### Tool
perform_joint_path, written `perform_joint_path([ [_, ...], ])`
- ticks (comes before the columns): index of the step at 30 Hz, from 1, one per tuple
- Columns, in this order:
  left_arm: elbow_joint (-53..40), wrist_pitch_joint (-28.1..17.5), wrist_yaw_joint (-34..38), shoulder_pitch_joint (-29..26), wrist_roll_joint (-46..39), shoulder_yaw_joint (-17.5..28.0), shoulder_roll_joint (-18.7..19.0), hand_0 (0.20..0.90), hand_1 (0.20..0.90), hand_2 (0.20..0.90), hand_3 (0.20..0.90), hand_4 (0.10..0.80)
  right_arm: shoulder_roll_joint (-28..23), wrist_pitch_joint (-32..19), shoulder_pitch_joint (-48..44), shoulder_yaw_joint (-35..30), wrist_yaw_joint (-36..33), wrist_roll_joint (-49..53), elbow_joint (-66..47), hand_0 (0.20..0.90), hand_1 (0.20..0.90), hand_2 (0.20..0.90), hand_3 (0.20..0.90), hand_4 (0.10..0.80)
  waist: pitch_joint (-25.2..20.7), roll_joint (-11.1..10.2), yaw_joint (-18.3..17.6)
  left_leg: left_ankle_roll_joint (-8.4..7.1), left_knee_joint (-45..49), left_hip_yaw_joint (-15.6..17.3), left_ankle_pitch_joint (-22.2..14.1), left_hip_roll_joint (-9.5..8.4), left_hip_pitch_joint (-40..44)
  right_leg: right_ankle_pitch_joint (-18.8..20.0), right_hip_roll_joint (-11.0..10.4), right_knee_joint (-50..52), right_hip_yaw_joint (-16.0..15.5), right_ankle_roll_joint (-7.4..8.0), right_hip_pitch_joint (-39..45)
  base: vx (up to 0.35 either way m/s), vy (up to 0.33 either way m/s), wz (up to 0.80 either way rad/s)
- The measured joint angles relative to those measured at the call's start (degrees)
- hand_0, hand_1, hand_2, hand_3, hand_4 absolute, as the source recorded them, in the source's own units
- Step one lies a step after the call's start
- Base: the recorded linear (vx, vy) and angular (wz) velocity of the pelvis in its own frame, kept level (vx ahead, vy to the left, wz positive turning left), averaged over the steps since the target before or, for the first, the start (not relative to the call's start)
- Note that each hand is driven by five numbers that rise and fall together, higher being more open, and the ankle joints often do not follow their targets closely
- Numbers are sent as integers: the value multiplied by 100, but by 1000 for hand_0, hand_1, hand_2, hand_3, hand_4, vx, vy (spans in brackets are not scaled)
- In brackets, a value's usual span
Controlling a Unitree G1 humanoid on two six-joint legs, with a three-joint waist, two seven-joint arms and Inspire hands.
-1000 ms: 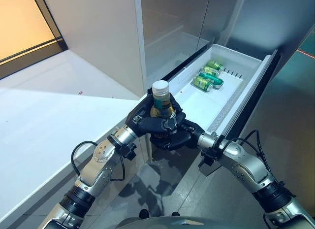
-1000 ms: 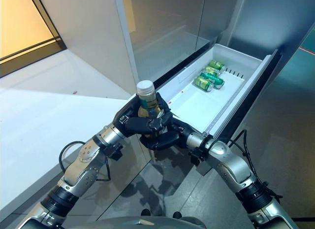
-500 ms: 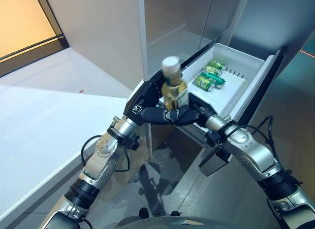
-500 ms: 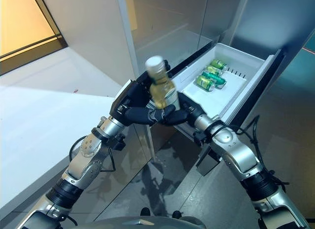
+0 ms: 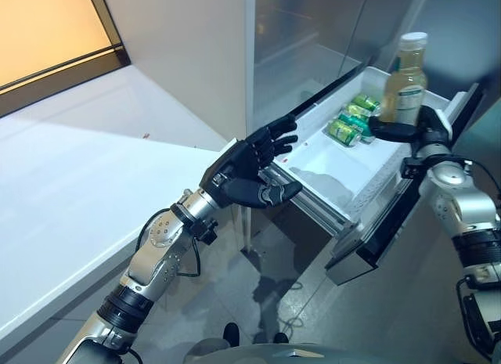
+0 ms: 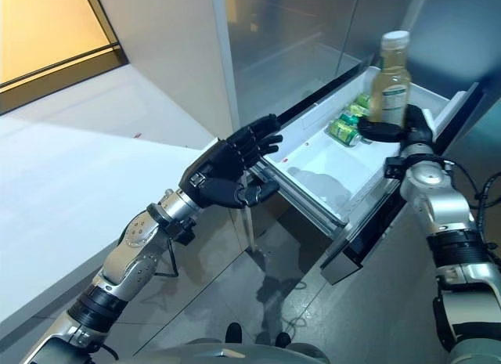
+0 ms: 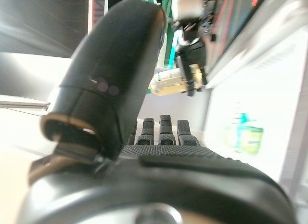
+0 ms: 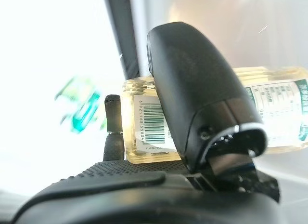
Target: Put drinks into fridge and close the fridge
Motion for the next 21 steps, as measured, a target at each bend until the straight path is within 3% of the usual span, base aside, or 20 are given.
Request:
perform_joint_path([
  [5, 349, 1159, -495, 559, -286, -98, 211, 900, 900, 900, 900, 800, -170, -10, -368, 114, -54, -223, 1237, 300, 300, 300, 200, 100, 121, 210, 146, -25, -2, -162, 73, -7, -36, -4, -2, -2, -200, 3, 32, 78, -9, 17],
  [8, 769, 1584, -618, 800, -224, -488, 489, 900, 900, 900, 900, 800, -214, -50, -727, 312, 2, -541, 1788, 300, 300, 300, 200, 100, 150, 272, 199, -37, -2, -292, 147, -12, -116, -4, -3, -3, -343, 3, 1, 14, 5, 25],
  [11, 1140, 1726, -627, 984, -98, -758, 641, 900, 900, 900, 900, 800, -230, -63, -1014, 399, 10, -652, 2415, 300, 300, 300, 200, 100, 157, 289, 342, -57, -1, -391, 204, -22, -214, -9, -5, -4, -455, -2, -55, -39, 2, 24],
  [15, 1851, 1729, -475, 1023, 224, -1056, 694, 900, 900, 900, 900, 800, -263, -149, -1395, 503, 56, -887, 3110, 300, 300, 300, 200, 100, 161, 393, 500, -66, 1, -598, 396, -65, -645, 37, -15, -3, -646, -72, -414, -173, -19, 31],
  [21, 3585, 947, 405, 1006, 788, -1121, 431, 900, 900, 900, 900, 800, -201, -140, -1481, 515, 288, -911, 3382, 300, 300, 300, 200, 100, 451, 565, 754, -86, 4, -694, 545, -61, -1121, 123, 9, 0, -778, -110, -835, -93, -38, 11],
])
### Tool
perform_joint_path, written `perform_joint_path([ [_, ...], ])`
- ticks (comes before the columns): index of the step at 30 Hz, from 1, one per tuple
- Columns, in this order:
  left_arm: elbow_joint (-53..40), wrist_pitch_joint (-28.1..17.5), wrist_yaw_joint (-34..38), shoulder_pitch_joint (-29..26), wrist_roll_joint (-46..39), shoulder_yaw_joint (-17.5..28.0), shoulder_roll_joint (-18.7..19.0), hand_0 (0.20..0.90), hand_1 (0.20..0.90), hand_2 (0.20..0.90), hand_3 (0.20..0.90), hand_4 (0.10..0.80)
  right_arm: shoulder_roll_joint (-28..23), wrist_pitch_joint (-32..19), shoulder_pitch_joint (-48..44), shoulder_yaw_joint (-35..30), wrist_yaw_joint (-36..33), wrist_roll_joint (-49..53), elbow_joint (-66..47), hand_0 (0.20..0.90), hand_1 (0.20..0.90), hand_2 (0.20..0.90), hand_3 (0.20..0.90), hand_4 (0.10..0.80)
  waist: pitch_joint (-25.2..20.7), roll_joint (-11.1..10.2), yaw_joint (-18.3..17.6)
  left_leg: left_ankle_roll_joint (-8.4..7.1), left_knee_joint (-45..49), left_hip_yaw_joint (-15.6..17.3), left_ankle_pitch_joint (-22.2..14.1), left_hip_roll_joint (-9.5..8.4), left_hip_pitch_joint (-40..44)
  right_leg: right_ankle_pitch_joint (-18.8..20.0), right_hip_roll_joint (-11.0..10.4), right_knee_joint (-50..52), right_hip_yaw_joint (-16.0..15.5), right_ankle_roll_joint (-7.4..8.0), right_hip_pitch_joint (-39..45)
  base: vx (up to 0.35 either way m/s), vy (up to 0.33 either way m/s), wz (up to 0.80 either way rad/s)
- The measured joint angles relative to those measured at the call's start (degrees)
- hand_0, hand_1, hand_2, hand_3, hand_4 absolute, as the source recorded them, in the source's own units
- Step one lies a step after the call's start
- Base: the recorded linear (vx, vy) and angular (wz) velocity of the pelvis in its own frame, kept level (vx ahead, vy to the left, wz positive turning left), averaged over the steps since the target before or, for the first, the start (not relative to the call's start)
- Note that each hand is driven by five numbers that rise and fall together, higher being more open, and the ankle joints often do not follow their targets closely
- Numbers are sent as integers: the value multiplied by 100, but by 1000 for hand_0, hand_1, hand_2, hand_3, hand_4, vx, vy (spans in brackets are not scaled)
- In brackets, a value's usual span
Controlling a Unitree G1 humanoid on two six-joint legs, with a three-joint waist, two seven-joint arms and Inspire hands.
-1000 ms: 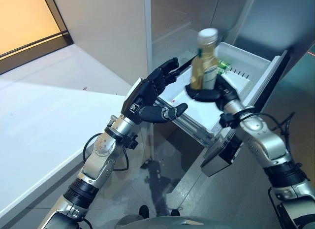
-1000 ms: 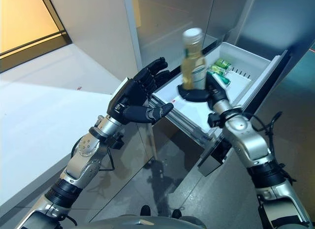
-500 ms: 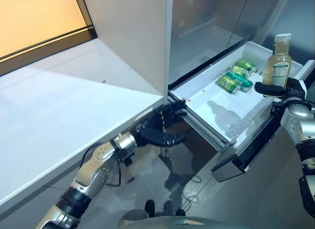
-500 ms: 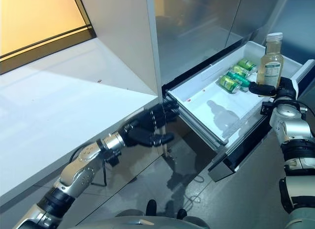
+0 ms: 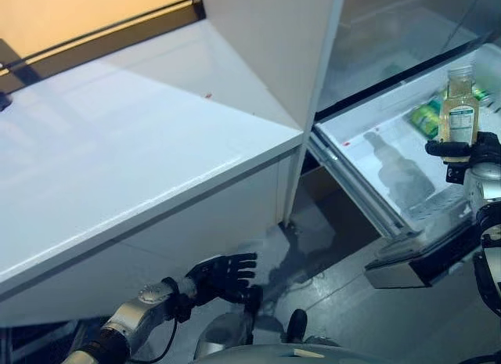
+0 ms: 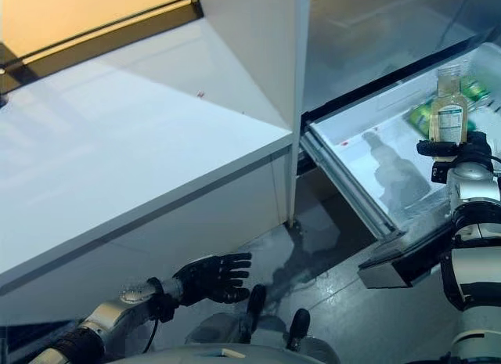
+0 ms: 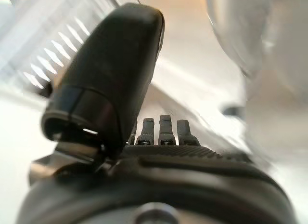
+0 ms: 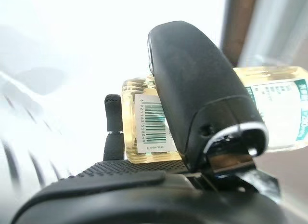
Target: Put drinks into fridge and close the fridge
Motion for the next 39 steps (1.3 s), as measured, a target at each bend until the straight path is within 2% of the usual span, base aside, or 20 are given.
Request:
perform_joint_path([
  [2, 466, -241, 358, 21, 301, 48, -53, 900, 900, 900, 900, 800, 89, 141, 1, 5, 202, -123, -1, 300, 300, 300, 200, 100, 190, -16, 17, -2, 0, 3, 2, 5, -66, 0, 6, 0, -5, 0, -61, -78, -48, 5],
  [6, 1115, -497, 635, -39, 747, 424, -327, 900, 900, 900, 900, 800, 106, 590, 1, 191, 621, -443, 6, 300, 300, 300, 200, 100, 484, -126, 34, -2, 1, 15, 2, 6, -103, 0, 5, 1, 4, 0, -94, -44, -29, 1],
  [9, 1451, -583, 771, -200, 1069, 731, -403, 900, 900, 900, 900, 800, 138, 728, -100, 222, 1008, -924, -28, 300, 300, 300, 200, 100, 654, -381, 2, -3, 1, 89, 2, 14, -144, 0, 5, 1, 40, 0, -150, -20, -11, -8],
  [11, 1595, -579, 790, -357, 1089, 858, -454, 900, 900, 900, 900, 800, 140, 821, -96, 229, 1215, -1136, -5, 300, 300, 300, 200, 100, 711, -470, 2, -2, 1, 99, 2, 12, -144, 0, 4, 0, 39, 0, -150, -7, -3, -2],
  [17, 1844, -539, 839, -561, 1268, 1177, -485, 900, 900, 900, 900, 800, 140, 923, -163, 471, 1878, -1858, -7, 300, 300, 300, 200, 100, 770, -524, 3, -2, 1, 157, 3, 15, -135, 4, 1, 0, 41, 4, -145, -28, -5, -1],
  [21, 1852, -453, 818, -557, 1307, 1211, -487, 900, 900, 900, 900, 800, 133, 1035, -359, 743, 2350, -2368, 84, 300, 300, 300, 200, 100, 771, -523, 13, -2, 1, 169, 3, 19, -135, 5, 3, 0, 42, 3, -145, 0, 0, 0],
  [23, 1850, -451, 774, -560, 1313, 1211, -487, 900, 900, 900, 900, 800, 132, 1114, -503, 925, 2677, -2680, 214, 573, 573, 573, 518, 418, 771, -523, 20, -2, 1, 175, 3, 20, -135, 5, 3, 0, 41, 3, -145, 0, 0, 0],
  [24, 1848, -451, 766, -560, 1323, 1211, -487, 900, 900, 900, 900, 800, 130, 1143, -537, 940, 2763, -2755, 246, 660, 660, 660, 620, 520, 771, -523, 27, -2, 1, 175, 3, 20, -135, 5, 3, 0, 40, 3, -143, 0, 0, 0],
  [25, 1846, -446, 760, -560, 1363, 1211, -487, 900, 900, 900, 900, 800, 126, 1195, -603, 956, 2948, -2877, 310, 900, 900, 900, 900, 800, 771, -523, 50, -2, 1, 175, 3, 20, -135, 5, 3, 0, 39, 3, -142, 0, 0, 0],
  [31, 1862, -276, 750, -563, 1530, 1211, -488, 900, 900, 900, 900, 800, 110, 1308, -720, 1007, 3505, -3098, 564, 900, 900, 900, 900, 800, 779, -510, 121, -2, 1, 174, 3, 15, -48, 5, 1, 0, 30, 4, -53, 0, 0, 0],
  [39, 2117, -108, 754, -598, 1923, 1301, -502, 900, 900, 900, 900, 800, 98, 1306, -723, 1007, 3701, -3064, 500, 900, 900, 900, 900, 800, 779, -510, 136, -3, 0, 201, 3, 26, 58, 5, 7, 0, 29, 3, 57, 3, 13, 0],
])
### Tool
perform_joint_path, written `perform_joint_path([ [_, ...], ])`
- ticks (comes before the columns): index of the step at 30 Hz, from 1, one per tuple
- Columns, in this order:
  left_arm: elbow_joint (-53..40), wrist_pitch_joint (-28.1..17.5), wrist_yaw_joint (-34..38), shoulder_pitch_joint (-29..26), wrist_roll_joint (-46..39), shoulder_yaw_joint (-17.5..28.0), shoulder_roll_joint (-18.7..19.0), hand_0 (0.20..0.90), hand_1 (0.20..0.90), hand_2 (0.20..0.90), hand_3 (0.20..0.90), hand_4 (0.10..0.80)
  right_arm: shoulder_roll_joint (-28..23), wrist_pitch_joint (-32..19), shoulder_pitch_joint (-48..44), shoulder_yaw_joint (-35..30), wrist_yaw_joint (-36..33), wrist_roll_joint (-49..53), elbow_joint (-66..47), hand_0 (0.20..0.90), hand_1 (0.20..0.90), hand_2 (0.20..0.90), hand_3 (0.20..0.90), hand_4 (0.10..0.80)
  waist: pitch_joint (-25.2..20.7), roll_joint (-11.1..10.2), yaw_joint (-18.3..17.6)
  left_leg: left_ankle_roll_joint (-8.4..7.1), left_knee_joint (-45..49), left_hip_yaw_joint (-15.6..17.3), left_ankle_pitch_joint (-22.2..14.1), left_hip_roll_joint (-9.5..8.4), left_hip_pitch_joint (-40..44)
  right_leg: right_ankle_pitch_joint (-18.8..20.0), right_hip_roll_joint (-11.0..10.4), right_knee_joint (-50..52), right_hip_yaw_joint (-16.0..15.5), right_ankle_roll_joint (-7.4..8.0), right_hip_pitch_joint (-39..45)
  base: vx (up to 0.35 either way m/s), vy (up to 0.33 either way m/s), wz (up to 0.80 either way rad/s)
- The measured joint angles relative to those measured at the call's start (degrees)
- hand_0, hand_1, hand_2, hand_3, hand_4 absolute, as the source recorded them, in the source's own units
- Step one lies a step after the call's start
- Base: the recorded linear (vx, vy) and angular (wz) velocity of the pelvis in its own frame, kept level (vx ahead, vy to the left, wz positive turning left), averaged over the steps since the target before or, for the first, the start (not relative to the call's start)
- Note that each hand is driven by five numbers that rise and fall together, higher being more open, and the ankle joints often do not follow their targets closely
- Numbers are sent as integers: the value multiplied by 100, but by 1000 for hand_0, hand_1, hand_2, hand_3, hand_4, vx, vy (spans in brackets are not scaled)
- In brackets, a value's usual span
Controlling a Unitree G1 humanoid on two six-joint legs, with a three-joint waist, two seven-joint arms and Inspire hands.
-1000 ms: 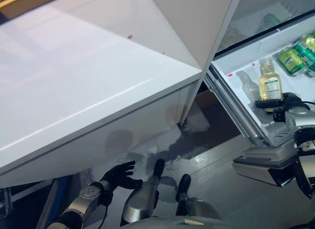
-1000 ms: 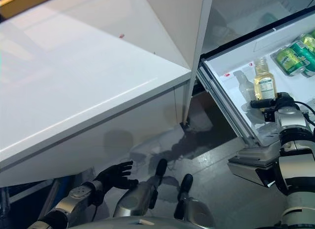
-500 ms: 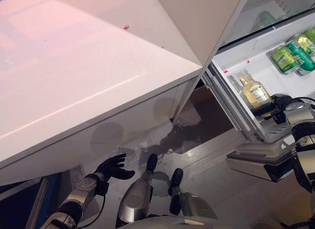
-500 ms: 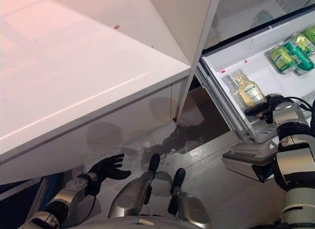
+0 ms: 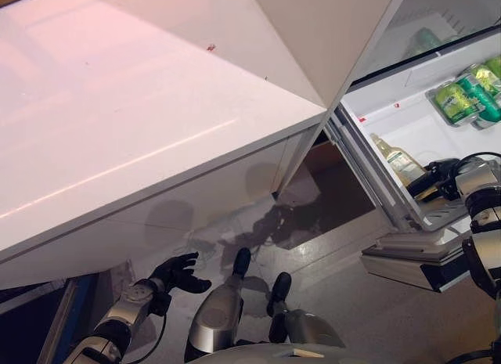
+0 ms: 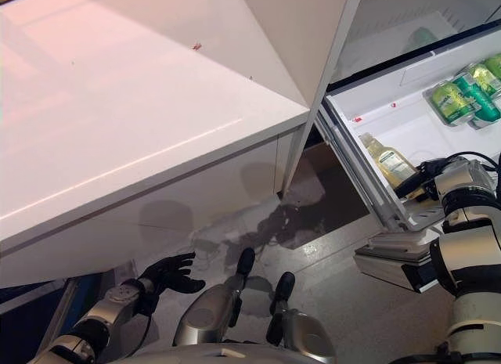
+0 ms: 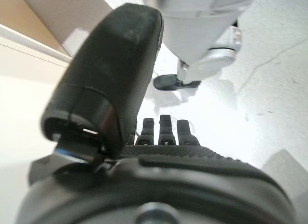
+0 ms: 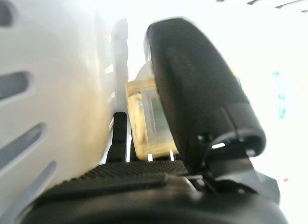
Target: Put drinks into fridge and close the fridge
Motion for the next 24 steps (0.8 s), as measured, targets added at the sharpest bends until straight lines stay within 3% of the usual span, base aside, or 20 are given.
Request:
perform_joint_path([
  [5, 150, 61, -2, 92, 90, 146, -35, 900, 900, 900, 900, 800, -12, 5, 95, -6, 26, 301, -429, 900, 900, 900, 900, 800, -1, -2, -155, 0, -1, 42, -1, 0, 87, 4, -5, 0, 26, -4, 71, 5, 28, -2],
  [13, 157, 142, -26, 142, 410, 331, -194, 900, 900, 900, 900, 800, -292, -139, 513, -402, -469, 1853, -2539, 900, 900, 900, 900, 800, -31, -29, -469, 8, -2, 309, -43, 62, 319, 44, 26, 0, 297, -24, 205, 11, 43, -18],
  [20, 423, 84, 7, 157, 506, 460, -363, 900, 900, 900, 900, 800, -438, -715, 1038, -1512, -1438, 2955, -3804, 900, 900, 900, 900, 800, -288, -193, -669, 78, -1, 700, -159, 72, 499, 87, 11, 26, 677, -2, 225, 12, 68, -27],
  [24, 580, 25, 20, 247, 506, 470, -419, 900, 900, 900, 900, 800, -433, -1221, 1802, -2181, -2462, 3392, -4232, 900, 900, 900, 900, 800, -704, -282, -828, 110, -3, 923, -249, 67, 588, 96, -4, 16, 886, 24, 245, 45, 65, -27],
])
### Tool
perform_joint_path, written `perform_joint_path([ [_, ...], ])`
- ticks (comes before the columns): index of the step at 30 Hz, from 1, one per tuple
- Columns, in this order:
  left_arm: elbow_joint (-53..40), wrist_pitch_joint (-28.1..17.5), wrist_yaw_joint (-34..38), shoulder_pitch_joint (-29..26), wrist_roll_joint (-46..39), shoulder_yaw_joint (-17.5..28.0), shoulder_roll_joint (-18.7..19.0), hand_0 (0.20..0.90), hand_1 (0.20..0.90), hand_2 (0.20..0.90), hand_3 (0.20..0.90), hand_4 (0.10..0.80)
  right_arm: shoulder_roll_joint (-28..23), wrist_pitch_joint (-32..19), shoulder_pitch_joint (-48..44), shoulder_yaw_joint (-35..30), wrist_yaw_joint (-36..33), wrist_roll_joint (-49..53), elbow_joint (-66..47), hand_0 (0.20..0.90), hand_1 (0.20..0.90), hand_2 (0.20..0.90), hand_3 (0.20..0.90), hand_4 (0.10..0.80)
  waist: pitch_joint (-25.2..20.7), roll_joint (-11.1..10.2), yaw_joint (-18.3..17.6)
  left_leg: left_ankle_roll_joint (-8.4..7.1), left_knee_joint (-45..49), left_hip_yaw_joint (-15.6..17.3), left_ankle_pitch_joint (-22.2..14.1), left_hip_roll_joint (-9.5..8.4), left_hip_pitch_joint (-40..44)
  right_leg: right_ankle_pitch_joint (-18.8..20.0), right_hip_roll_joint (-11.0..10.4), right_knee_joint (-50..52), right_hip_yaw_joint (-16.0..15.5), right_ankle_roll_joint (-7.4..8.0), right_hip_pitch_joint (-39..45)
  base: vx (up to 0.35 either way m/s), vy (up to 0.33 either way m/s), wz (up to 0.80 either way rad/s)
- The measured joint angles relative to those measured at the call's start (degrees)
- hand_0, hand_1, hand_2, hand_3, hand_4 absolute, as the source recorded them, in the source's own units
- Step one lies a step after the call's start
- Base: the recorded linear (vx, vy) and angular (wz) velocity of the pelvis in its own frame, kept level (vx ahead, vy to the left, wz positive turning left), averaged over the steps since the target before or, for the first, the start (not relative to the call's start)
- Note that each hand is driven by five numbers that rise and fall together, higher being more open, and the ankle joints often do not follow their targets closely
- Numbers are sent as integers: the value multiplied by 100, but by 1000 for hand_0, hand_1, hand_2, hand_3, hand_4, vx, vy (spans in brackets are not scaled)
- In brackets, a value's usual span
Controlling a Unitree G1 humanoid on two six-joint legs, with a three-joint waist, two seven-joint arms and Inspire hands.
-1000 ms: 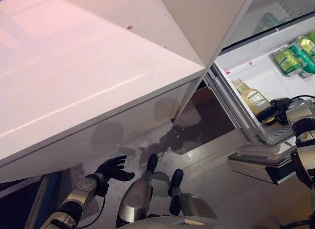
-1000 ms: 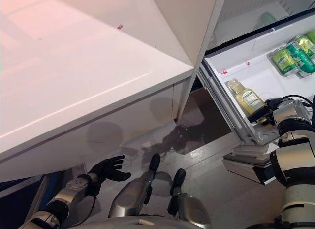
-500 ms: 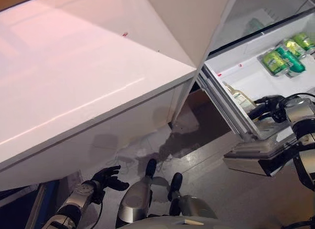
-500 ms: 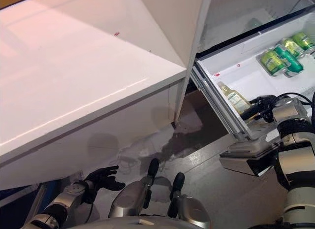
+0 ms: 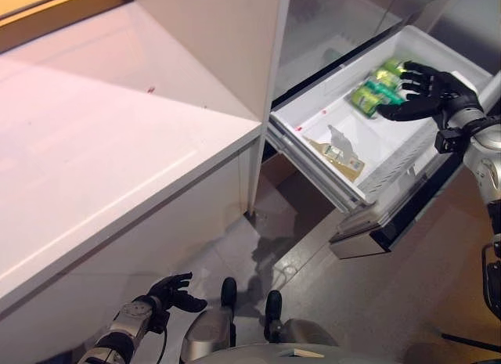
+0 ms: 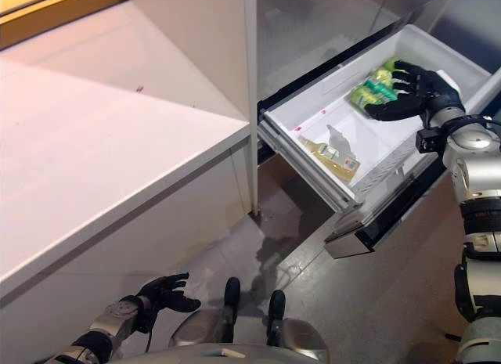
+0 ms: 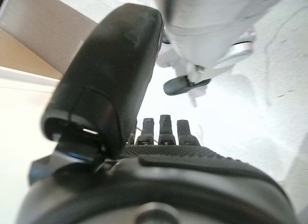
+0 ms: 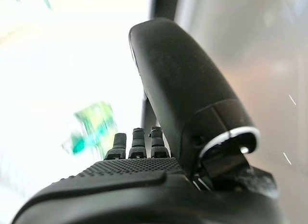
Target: Put drinks into fridge and close the fridge
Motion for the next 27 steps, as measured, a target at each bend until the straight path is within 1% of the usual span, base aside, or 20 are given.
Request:
perform_joint_path([
  [2, 38, -12, 9, 59, 0, -1, -34, 900, 900, 900, 900, 800, 71, -194, 237, -248, -398, 222, -76, 900, 900, 900, 900, 800, -106, 9, -91, 8, -1, 48, -34, -1, 69, -6, -2, -4, 72, 10, 51, 54, 42, -21],
  [4, 193, -8, 88, 214, 0, -5, -147, 900, 900, 900, 900, 800, 509, -625, 674, -736, -1125, 512, -149, 900, 900, 900, 900, 800, -378, 30, -244, 8, -2, 141, -105, 9, 143, -17, 3, -5, 192, 23, 85, 60, 35, -26],
  [6, 230, 3, 110, 315, 0, -6, -231, 900, 900, 900, 900, 800, 680, -790, 864, -880, -1485, 605, -154, 900, 900, 900, 900, 800, -440, 71, -327, 9, -2, 191, -131, 10, 213, -19, 4, 0, 252, 26, 122, 51, 8, -22],
  [7, 236, 3, 109, 371, 0, -6, -287, 900, 900, 900, 900, 800, 740, -883, 1026, -926, -1677, 677, -151, 900, 900, 900, 900, 800, -461, 104, -396, 16, -3, 212, -143, 9, 252, -36, 1, 4, 270, 53, 150, 52, -9, -19],
  [8, 241, 3, 109, 386, 0, -7, -340, 900, 900, 900, 900, 800, 747, -901, 1175, -953, -1815, 730, -136, 900, 900, 900, 900, 800, -482, 141, -441, 21, -2, 228, -146, 7, 269, -36, -1, 7, 286, 53, 160, 89, -31, -14],
  [9, 262, 2, 110, 431, 1, -6, -391, 900, 900, 900, 900, 800, 779, -945, 1358, -1010, -1914, 863, -119, 900, 900, 900, 900, 800, -503, 178, -465, 22, -1, 257, -150, 9, 283, -37, 0, 9, 322, 56, 156, 105, -44, -16],
  [10, 292, -1, 109, 479, 1, -9, -414, 900, 900, 900, 900, 800, 958, -1053, 1511, -1104, -1954, 986, -58, 900, 900, 900, 900, 800, -521, 209, -495, 19, 1, 286, -156, 18, 301, -42, 8, 15, 354, 60, 160, 106, -46, -13],
  [12, 360, -2, 107, 480, 1, -6, -435, 900, 900, 900, 900, 800, 1137, -1151, 1700, -1106, -2010, 1109, 28, 900, 900, 900, 900, 800, -535, 246, -518, 18, 50, 287, -170, 19, 293, -42, 9, 26, 354, 60, 167, 61, -51, -4],
  [15, 378, -29, 109, 461, 1, -13, -454, 900, 900, 900, 900, 800, 1282, -1193, 1762, -1098, -2010, 1342, 208, 900, 900, 900, 900, 800, -516, 292, -478, 24, 385, 272, -320, 21, 161, -66, -8, 163, 326, 77, 137, -32, -35, 5],
  [16, 377, -29, 109, 412, 0, -34, -473, 900, 900, 900, 900, 800, 1304, -1234, 1765, -1093, -2008, 1465, 247, 900, 900, 900, 900, 800, -479, 338, -409, 39, 558, 266, -390, 19, 82, -105, -19, 264, 309, 77, 96, -121, -15, 10],
  [17, 374, -47, 113, 315, 0, -69, -494, 900, 900, 900, 900, 800, 1302, -1377, 1763, -1092, -2004, 1609, 280, 900, 900, 900, 900, 800, -417, 380, -362, 51, 801, 221, -474, 16, -79, -194, -35, 482, 261, 81, -57, -253, -9, 24],
  [19, 355, -170, 182, 51, -29, -197, -496, 900, 900, 900, 900, 800, 1295, -1696, 1702, -1085, -1991, 1871, 313, 900, 900, 900, 900, 800, -192, 470, -245, 101, 1420, 117, -634, -13, -597, -469, -98, 1265, 158, 77, -624, -299, 10, 24],
  [20, 342, -186, 205, 7, -38, -204, -493, 900, 900, 900, 900, 800, 1295, -1727, 1673, -1085, -1992, 1906, 321, 900, 900, 900, 900, 800, -146, 472, -222, 106, 1556, 119, -684, -21, -706, -526, -108, 1437, 144, 80, -748, -197, 31, 8],
  [21, 287, -255, 244, -131, -87, -225, -453, 900, 900, 900, 900, 800, 1296, -1775, 1445, -1036, -1990, 2020, 358, 900, 900, 900, 900, 800, 37, 510, -156, 140, 2020, 123, -823, -50, -1081, -745, -181, 2046, 89, 78, -1182, -134, 37, 4],
  [23, 169, -289, 274, -389, -260, -222, -433, 900, 900, 900, 900, 800, 1300, -1844, 1084, -947, -1980, 2146, 454, 900, 900, 900, 900, 800, 365, 489, -20, 160, 2726, 127, -1070, -117, -1617, -1093, -302, 2968, 85, 87, -1802, -78, 55, 10],
  [24, 141, -334, 275, -452, -329, -219, -435, 900, 900, 900, 900, 800, 1314, -2025, 1023, -968, -2057, 2178, 529, 900, 900, 900, 900, 800, 451, 483, 63, 198, 2958, 135, -1143, -157, -1789, -1197, -361, 3212, 86, 87, -1988, 2, 69, 11],
  [27, 84, -438, 279, -447, -529, -156, -425, 900, 900, 900, 900, 800, 1314, -2107, 889, -1069, -1933, 2459, 669, 900, 900, 900, 900, 800, 610, 458, 88, 278, 3332, 112, -1284, -214, -1982, -1372, -487, 3645, 85, 124, -2177, -12, 72, 8],
])
